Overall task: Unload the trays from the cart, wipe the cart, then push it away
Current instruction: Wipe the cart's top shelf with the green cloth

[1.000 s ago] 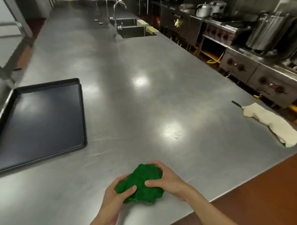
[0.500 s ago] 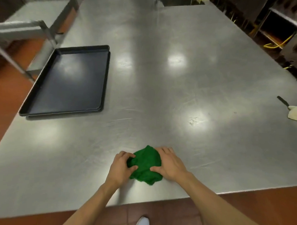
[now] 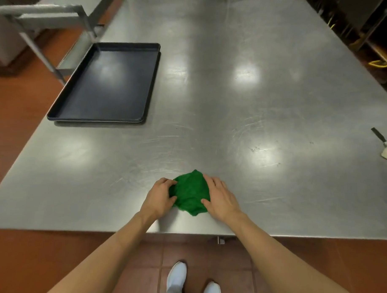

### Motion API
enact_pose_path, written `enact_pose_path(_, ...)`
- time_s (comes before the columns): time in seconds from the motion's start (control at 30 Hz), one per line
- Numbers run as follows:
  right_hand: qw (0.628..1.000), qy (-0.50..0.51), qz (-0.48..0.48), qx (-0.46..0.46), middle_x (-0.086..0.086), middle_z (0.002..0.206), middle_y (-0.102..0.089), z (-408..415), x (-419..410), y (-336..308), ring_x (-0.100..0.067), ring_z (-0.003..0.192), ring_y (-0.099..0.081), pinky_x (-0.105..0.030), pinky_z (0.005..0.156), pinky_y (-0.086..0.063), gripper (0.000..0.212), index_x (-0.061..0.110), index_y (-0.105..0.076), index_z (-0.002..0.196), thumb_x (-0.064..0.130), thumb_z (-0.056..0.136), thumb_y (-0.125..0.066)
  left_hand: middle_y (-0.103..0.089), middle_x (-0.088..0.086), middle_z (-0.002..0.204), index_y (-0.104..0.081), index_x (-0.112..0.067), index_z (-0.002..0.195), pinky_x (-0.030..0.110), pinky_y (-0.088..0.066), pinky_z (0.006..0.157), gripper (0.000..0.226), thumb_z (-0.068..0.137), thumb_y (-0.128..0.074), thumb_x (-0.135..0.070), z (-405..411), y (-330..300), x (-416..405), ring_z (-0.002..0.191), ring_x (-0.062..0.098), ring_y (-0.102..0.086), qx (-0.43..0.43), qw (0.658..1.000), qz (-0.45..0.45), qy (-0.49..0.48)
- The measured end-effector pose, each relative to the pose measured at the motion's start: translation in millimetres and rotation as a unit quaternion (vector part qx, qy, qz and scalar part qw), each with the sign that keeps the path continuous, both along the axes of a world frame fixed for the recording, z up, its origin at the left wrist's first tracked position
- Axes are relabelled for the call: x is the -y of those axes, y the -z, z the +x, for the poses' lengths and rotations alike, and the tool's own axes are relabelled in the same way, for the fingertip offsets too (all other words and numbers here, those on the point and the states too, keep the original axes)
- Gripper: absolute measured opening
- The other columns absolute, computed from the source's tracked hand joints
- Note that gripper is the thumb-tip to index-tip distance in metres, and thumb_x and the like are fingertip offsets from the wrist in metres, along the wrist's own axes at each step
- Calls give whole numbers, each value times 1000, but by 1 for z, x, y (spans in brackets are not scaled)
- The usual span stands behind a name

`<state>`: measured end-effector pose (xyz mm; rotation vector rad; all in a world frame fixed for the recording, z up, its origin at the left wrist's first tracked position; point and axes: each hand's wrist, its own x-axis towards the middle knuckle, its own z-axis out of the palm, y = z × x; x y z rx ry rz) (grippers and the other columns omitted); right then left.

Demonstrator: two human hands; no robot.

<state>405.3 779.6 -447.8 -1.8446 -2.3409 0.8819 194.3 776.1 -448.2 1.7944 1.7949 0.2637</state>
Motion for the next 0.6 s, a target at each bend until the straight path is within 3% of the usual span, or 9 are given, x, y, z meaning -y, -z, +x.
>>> enact_pose_path(0.2,998,23,-46,-26,-11,152,-36,8,5,-21,-29,131,-45,-42,106,-43,74,18,-19,157,19,93,-57,-60,11,128,-59,-13,130,31,-45,95,45,86,-65,-15,-16,-26,19,112,26,-60,-19,999,-47,-12)
enact_pose_path(0.3,996,45,-61,-52,-15,151,-41,8,4,-42,-30,135,-44,-36,110,-36,65,10,-31,153,17,94,-57,-63,9,126,-63,-12,124,29,-49,89,35,90,-64,-17,-24,-52,29,102,23,-64,18,998,-44,-48)
enact_pose_path(0.4,992,70,-53,-85,-15,145,-52,0,-5,-77,-29,131,-52,-33,108,-39,56,6,-44,146,19,94,-60,-68,5,118,-66,-15,116,30,-51,87,26,91,-65,-21,-34,-95,32,97,20,-66,90,991,-9,-100)
enact_pose_path(0.5,975,115,-24,-189,-14,129,-64,-29,-17,-129,-28,116,-62,-36,104,-47,44,7,-58,135,17,92,-64,-68,5,99,-67,-13,109,31,-59,77,17,93,-64,-19,-45,-155,38,93,22,-67,239,951,58,-189)
enact_pose_path(0.6,911,148,-22,-384,-13,108,-69,-77,-18,-196,-21,91,-68,-38,84,-59,24,13,-65,117,12,93,-63,-68,14,99,-67,-2,110,28,-58,71,21,95,-60,-14,-66,-225,57,83,18,-66,358,885,159,-251)
